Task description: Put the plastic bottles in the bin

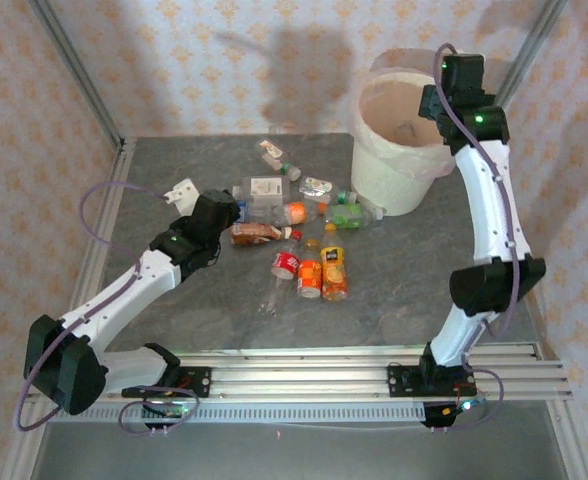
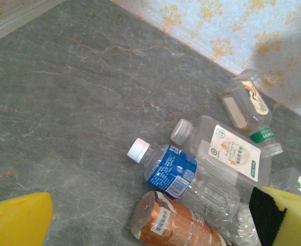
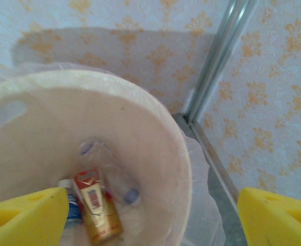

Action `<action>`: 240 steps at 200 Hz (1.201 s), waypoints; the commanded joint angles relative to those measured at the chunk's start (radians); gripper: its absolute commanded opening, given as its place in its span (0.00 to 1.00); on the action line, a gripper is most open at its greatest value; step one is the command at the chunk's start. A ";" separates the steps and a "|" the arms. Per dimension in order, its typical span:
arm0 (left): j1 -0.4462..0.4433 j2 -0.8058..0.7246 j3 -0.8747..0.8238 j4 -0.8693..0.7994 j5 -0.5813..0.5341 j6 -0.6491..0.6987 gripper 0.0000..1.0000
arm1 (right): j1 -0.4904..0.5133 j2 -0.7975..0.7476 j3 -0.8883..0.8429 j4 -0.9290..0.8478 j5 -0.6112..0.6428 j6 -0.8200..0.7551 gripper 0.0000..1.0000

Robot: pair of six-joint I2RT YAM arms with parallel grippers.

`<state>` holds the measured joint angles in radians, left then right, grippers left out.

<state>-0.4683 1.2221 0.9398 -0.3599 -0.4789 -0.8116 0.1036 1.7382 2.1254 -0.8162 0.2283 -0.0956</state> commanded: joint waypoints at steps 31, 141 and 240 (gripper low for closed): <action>0.012 0.054 0.020 0.024 0.028 -0.001 1.00 | 0.030 -0.292 -0.392 0.223 -0.303 0.063 0.88; 0.012 0.136 0.040 0.072 0.068 -0.051 1.00 | 0.287 -0.615 -0.975 0.271 -0.431 0.473 0.99; 0.011 0.158 0.039 0.054 0.063 -0.063 1.00 | 0.673 -0.434 -1.167 0.308 -0.406 0.520 0.97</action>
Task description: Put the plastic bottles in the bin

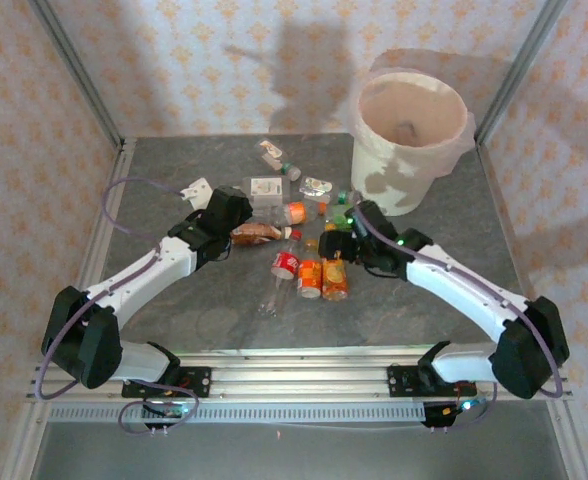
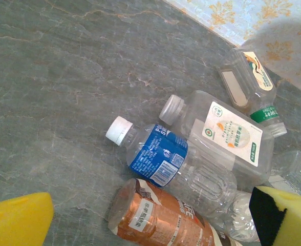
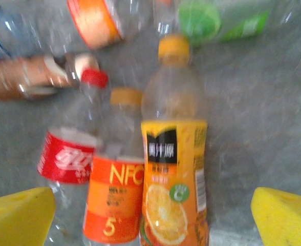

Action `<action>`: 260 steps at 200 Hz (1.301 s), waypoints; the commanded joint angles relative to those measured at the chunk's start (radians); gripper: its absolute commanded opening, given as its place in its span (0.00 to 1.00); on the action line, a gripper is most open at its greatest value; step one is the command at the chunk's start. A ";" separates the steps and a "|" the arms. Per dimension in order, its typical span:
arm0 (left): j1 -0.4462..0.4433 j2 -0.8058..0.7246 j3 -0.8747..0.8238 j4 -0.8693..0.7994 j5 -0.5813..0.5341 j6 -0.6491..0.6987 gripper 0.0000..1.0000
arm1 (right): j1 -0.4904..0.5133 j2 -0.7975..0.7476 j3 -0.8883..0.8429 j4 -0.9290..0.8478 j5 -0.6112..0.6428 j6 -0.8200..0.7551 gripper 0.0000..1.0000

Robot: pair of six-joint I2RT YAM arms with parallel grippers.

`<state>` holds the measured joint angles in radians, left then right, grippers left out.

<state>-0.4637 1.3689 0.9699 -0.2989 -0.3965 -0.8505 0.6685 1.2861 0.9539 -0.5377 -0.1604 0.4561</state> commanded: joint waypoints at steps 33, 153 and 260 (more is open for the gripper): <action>0.008 0.039 0.028 -0.011 0.003 -0.019 1.00 | 0.244 0.156 0.066 0.009 0.003 -0.050 0.94; 0.008 0.054 0.035 -0.044 0.000 -0.008 1.00 | 0.255 0.372 0.143 -0.129 0.190 0.039 0.75; 0.008 0.059 0.040 -0.056 -0.010 -0.009 1.00 | 0.255 0.511 0.188 -0.131 0.253 -0.019 0.68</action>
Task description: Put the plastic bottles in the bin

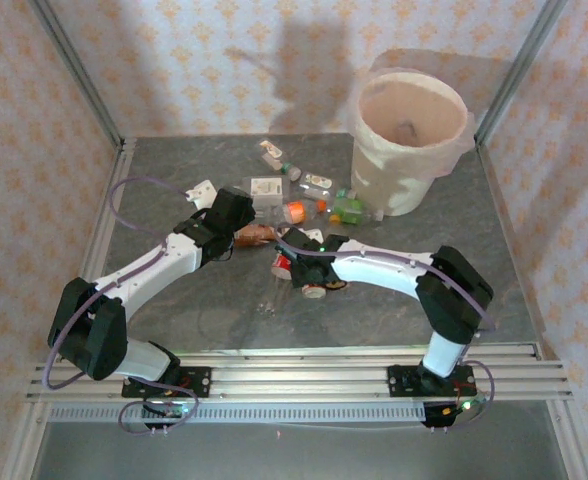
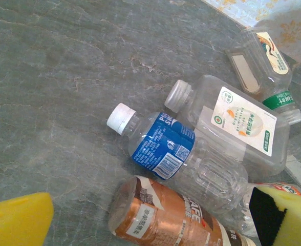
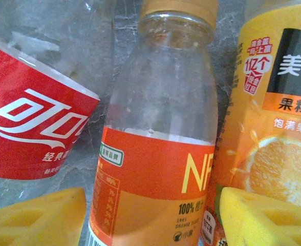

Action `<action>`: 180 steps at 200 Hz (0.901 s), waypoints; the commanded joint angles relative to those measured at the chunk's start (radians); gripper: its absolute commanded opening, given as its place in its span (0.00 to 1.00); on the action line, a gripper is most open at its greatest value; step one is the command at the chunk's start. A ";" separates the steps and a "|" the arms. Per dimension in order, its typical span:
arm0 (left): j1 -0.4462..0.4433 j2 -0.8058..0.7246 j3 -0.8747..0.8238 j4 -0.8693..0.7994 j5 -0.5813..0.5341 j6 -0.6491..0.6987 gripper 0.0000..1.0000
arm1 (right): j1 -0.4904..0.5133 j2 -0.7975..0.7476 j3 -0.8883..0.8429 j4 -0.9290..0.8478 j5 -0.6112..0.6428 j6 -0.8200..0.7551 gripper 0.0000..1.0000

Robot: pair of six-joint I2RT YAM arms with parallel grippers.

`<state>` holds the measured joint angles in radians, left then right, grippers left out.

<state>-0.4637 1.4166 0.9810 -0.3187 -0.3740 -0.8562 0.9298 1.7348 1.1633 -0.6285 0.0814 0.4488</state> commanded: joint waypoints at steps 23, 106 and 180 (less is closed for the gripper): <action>0.008 0.012 0.028 -0.034 -0.031 -0.006 1.00 | -0.006 0.067 -0.020 -0.032 0.020 -0.017 0.67; 0.007 0.010 0.025 -0.043 -0.036 -0.004 1.00 | -0.006 0.086 0.009 -0.015 0.015 -0.044 0.53; 0.008 0.026 0.024 -0.032 0.016 0.008 1.00 | -0.007 -0.151 -0.037 0.058 0.116 -0.074 0.43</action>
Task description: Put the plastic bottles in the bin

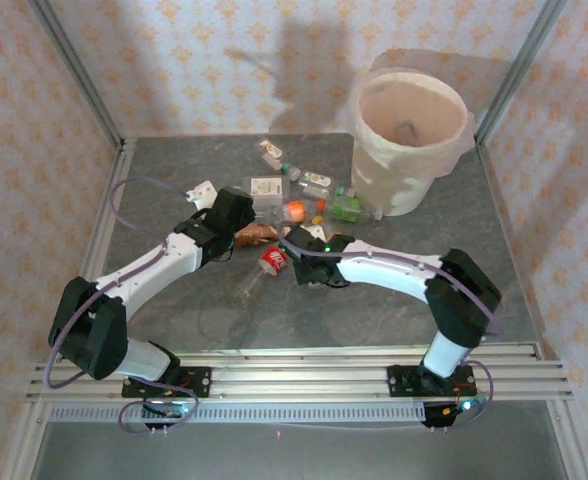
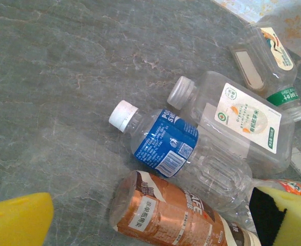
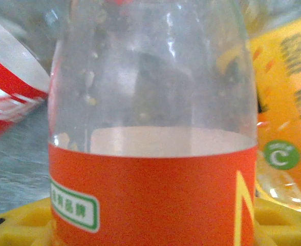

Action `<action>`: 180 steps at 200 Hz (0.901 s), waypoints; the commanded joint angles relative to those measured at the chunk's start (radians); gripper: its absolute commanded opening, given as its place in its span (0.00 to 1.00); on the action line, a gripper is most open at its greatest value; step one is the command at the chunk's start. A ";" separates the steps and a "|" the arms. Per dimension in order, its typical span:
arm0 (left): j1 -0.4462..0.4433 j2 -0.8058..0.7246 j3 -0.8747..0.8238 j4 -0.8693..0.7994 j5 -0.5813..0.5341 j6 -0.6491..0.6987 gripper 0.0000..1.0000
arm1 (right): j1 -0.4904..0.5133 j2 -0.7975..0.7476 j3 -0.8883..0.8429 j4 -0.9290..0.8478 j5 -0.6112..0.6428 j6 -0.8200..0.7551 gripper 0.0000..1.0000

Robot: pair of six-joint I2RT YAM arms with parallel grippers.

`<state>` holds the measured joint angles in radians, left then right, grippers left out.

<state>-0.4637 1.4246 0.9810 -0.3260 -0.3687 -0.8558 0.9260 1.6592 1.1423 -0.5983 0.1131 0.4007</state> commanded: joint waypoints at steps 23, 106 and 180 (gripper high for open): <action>0.008 0.005 0.007 -0.026 0.005 0.000 1.00 | -0.003 -0.139 -0.024 0.061 0.109 -0.048 0.41; 0.008 -0.006 0.006 -0.022 0.003 0.002 1.00 | -0.052 -0.308 -0.082 0.249 0.137 -0.155 0.39; 0.009 -0.017 -0.004 -0.006 0.010 -0.004 1.00 | -0.162 -0.400 -0.005 0.443 0.070 -0.488 0.38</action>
<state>-0.4637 1.4353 0.9806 -0.3264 -0.3470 -0.8558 0.8009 1.2884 1.0657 -0.2485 0.1864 0.0757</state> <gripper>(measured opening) 0.994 0.569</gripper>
